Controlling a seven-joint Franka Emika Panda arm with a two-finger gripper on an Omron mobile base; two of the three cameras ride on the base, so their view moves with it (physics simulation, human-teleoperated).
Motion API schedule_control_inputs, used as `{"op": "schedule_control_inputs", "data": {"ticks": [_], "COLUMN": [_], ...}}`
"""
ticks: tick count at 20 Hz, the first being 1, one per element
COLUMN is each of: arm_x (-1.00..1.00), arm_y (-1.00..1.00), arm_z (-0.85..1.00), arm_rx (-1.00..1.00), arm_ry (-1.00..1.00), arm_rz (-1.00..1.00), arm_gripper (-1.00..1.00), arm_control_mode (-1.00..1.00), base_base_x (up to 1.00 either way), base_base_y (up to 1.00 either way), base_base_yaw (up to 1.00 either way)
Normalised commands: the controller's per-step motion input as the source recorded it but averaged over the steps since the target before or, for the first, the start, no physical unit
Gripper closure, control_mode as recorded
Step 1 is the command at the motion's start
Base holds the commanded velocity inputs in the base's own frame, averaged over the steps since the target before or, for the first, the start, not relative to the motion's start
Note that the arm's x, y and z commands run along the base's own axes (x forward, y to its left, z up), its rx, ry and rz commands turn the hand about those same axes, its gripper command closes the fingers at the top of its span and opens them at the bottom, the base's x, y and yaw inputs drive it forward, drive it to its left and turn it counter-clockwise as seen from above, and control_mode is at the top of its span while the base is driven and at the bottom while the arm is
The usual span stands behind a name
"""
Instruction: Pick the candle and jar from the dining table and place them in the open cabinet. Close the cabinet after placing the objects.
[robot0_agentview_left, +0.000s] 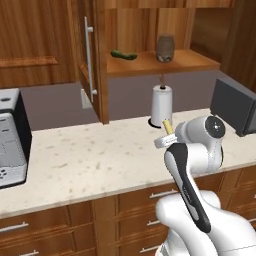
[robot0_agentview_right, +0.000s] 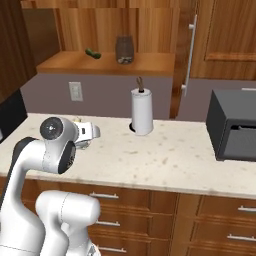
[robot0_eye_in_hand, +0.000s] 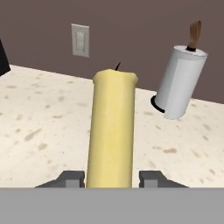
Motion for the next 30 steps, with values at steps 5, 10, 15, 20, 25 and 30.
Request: {"op": "schedule_control_inputs", "data": {"ticks": [5, 10, 15, 20, 25, 30], "arm_x": [0.00, 0.00, 0.00, 0.00, 0.00, 0.00], "arm_y": [0.00, 0.00, 0.00, 0.00, 0.00, 0.02], "arm_z": [0.00, 0.00, 0.00, 0.00, 0.00, 0.22], "arm_rx": [0.00, 0.00, 0.00, 0.00, 0.00, -0.01], "arm_ry": [0.00, 0.00, 0.00, 0.00, 0.00, -0.04], "arm_rz": [0.00, 0.00, 0.00, 0.00, 0.00, -0.01], "arm_gripper": [1.00, 1.00, 1.00, 1.00, 1.00, 1.00], "arm_control_mode": [1.00, 1.00, 1.00, 1.00, 1.00, -1.00], "base_base_x": [0.33, 0.31, 0.28, 0.10, 0.00, 0.00], "base_base_y": [0.24, 0.24, 0.22, 0.16, 0.09, 0.00], "base_base_yaw": [-0.02, -0.01, -0.01, 0.00, 0.00, 0.00]}}
